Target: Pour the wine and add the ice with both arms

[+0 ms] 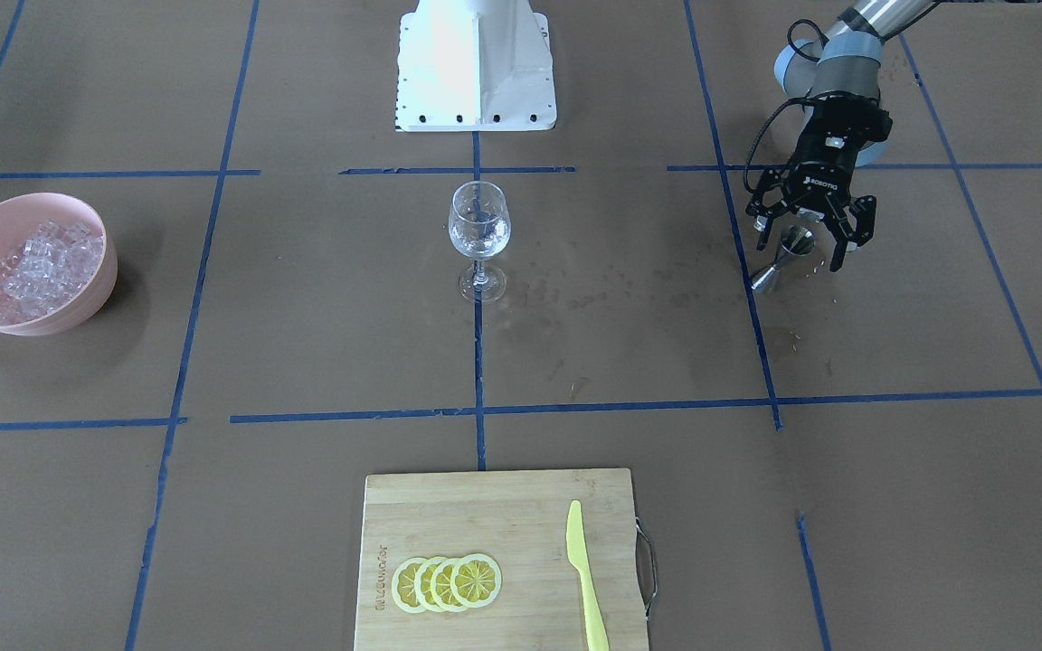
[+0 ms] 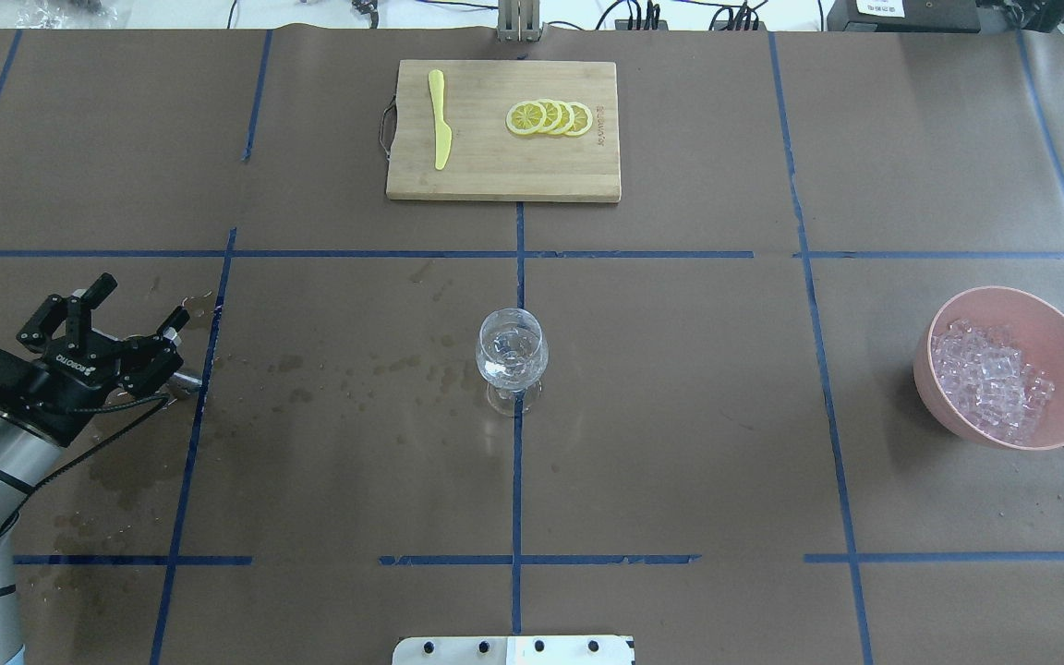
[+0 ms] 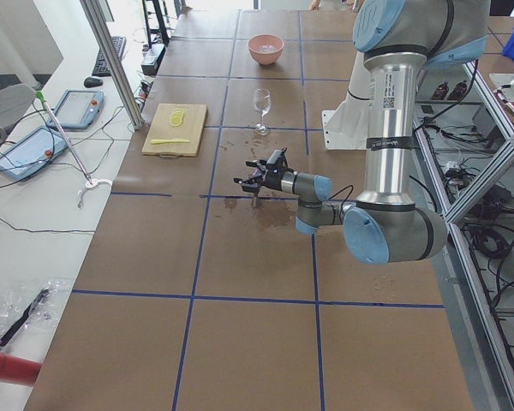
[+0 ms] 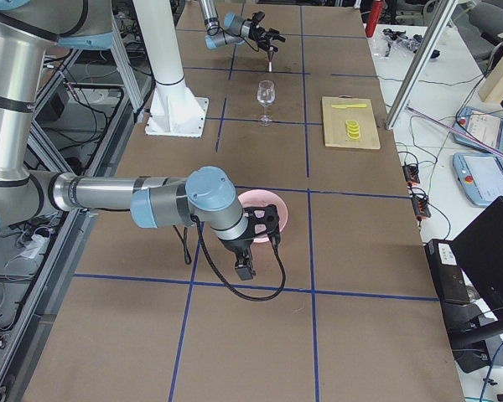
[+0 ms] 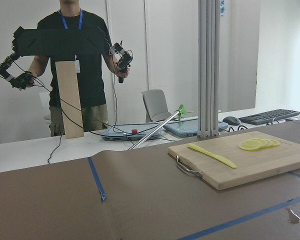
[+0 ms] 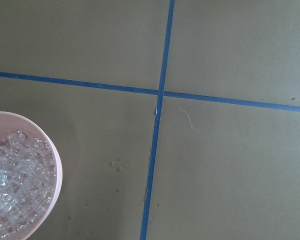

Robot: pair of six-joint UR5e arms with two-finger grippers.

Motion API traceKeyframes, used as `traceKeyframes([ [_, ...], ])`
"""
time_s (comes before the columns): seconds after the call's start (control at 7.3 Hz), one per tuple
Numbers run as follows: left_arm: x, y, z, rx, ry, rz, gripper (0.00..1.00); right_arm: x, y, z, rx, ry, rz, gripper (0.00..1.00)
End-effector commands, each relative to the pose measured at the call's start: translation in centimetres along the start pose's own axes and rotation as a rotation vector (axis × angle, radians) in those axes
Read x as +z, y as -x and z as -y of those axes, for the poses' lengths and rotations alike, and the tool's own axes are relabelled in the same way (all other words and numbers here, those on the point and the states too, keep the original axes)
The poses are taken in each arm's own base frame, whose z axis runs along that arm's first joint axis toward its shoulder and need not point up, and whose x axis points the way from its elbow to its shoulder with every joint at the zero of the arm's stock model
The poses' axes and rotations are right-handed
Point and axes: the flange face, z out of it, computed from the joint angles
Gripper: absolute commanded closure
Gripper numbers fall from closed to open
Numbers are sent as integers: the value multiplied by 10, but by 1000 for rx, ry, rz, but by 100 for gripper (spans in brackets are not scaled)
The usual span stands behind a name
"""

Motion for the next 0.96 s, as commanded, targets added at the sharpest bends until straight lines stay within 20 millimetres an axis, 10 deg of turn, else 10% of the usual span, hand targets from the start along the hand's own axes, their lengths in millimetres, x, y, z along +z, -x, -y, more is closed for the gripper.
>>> traceKeyframes([
  [0.0,25,25,33,55,34,-43,0,0,0,0,0,0,0,0],
  [0.41,71,75,117,197,216,-68,0,0,0,0,2,0,0,0],
  [0.82,96,169,194,360,511,-9,0,0,0,0,1,1,0,0],
])
